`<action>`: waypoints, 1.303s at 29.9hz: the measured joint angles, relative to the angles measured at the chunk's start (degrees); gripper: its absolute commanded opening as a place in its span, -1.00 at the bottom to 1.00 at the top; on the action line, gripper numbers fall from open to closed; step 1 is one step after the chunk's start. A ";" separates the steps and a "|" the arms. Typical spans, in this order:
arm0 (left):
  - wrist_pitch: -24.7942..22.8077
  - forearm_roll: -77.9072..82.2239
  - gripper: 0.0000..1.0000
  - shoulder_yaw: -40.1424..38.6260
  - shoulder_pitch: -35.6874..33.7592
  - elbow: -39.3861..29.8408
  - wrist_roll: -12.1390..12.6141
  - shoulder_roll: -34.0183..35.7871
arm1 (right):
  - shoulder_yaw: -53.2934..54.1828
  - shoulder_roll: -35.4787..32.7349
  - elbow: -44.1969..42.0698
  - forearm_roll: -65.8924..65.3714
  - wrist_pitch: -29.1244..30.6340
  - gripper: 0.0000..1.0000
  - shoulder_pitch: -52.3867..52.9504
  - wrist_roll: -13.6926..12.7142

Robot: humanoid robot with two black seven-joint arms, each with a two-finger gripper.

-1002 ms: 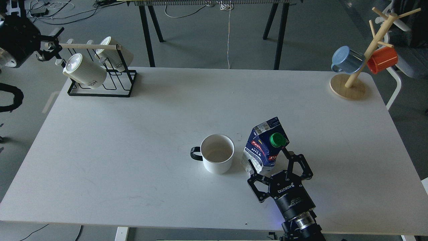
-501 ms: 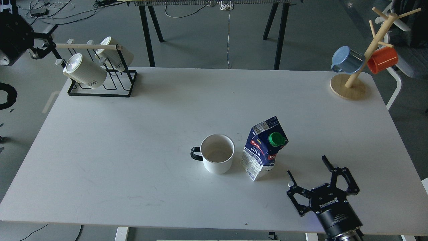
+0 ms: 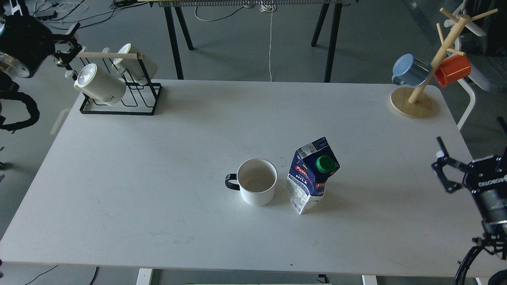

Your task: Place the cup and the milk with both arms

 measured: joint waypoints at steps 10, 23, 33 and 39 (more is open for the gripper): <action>0.00 -6.34 0.99 -4.17 3.12 -0.13 -0.08 -2.04 | -7.69 -2.75 -12.91 1.21 0.00 0.98 22.88 -0.31; 0.00 -6.79 0.99 -7.63 4.07 -0.41 -0.06 -4.80 | -30.81 -2.40 -43.61 11.51 0.00 0.98 57.14 -1.97; 0.00 -6.80 0.99 -8.81 4.08 -0.61 -0.31 -6.58 | -31.26 6.14 -55.62 14.32 0.00 0.98 60.70 -5.02; 0.00 -6.78 0.99 -8.91 3.99 -0.92 -0.45 -7.21 | -30.92 7.13 -58.46 14.34 0.00 0.98 62.46 -4.67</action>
